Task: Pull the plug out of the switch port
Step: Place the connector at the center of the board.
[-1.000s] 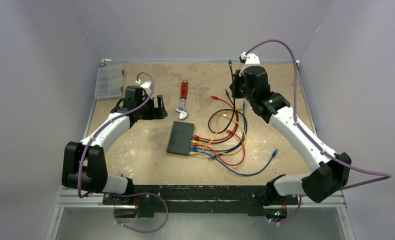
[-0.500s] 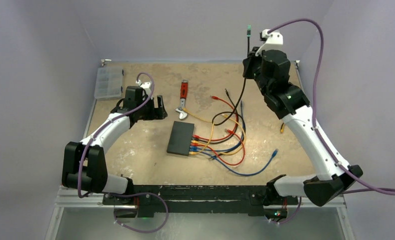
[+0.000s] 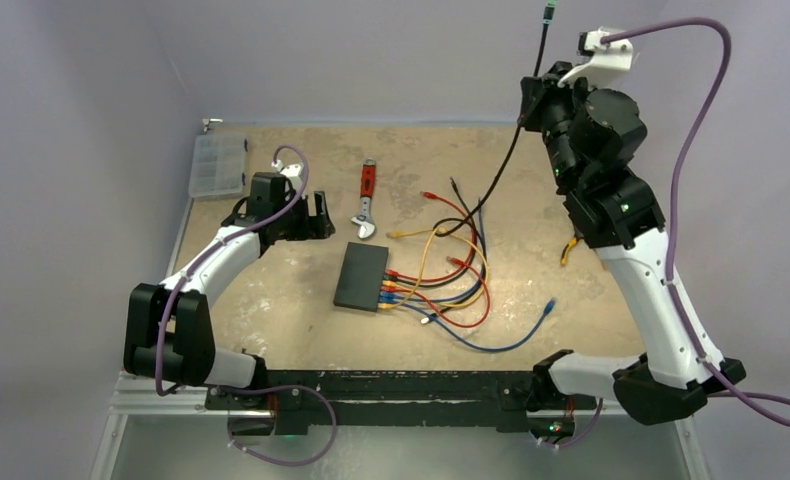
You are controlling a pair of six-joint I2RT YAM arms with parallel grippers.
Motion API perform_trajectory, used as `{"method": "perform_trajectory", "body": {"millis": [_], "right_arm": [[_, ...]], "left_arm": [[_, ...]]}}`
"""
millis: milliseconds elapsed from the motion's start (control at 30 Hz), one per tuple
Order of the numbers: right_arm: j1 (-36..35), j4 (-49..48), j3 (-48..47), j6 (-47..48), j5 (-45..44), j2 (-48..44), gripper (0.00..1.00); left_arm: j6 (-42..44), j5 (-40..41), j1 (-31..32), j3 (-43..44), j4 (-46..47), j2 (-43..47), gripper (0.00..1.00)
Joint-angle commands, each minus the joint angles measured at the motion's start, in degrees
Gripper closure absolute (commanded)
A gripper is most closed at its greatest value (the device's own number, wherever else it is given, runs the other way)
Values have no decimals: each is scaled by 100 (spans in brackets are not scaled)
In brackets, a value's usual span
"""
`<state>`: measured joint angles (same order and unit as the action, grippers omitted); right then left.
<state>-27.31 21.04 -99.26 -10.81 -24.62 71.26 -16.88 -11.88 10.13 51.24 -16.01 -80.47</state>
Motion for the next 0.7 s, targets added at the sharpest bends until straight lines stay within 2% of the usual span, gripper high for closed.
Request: {"method": "perform_trajectory", "body": {"millis": [0,300,667], "right_arm": [[26,-643,-406,318,-458,-280,100],[20,-980,-817,669,-702,-419,100],[18,-1002,-1499,691,-449,-244,100]], "left_arm": [[67,20,-37,-9,3,137,18],[71,28,-37,-4,-7,96,18],[84,60,-37,15,-42,88,18]]}}
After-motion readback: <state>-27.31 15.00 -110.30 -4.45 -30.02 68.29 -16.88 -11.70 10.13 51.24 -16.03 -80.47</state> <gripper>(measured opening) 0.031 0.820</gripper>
